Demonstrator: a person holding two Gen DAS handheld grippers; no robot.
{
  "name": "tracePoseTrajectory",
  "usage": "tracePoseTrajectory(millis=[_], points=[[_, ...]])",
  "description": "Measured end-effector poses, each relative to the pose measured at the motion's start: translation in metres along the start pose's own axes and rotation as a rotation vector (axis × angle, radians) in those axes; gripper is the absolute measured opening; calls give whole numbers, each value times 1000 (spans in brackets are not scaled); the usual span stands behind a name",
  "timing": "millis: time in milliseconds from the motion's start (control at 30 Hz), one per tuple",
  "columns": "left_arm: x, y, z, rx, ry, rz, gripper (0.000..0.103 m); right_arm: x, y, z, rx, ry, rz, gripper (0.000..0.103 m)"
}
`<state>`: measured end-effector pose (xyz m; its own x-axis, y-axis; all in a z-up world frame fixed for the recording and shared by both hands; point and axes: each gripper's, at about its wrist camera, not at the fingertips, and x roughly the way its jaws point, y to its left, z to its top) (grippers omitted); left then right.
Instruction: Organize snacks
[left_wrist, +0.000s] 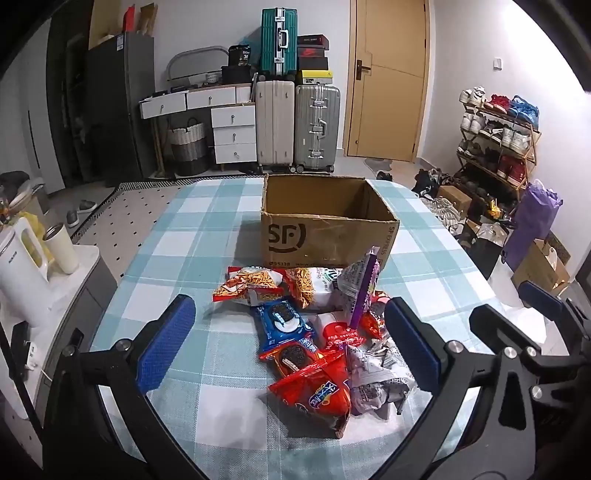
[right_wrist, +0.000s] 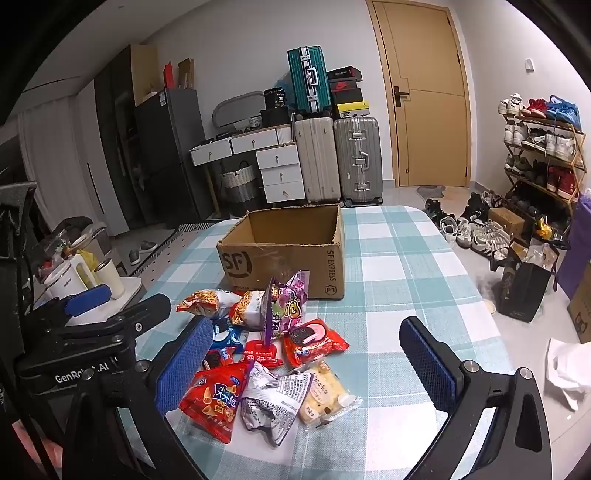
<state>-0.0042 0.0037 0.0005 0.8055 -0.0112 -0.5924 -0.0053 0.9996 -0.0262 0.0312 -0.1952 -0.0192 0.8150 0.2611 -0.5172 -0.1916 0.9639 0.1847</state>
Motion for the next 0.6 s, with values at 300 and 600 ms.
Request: tracePoseTrajectory(millis=[300,600], points=[[-1,2,-1,-5,5,0,102,1,1,-2,3,-2,1,103],[-1,3,-1,-5,7,-2,102,0,1,-2,3,-3,1,103]])
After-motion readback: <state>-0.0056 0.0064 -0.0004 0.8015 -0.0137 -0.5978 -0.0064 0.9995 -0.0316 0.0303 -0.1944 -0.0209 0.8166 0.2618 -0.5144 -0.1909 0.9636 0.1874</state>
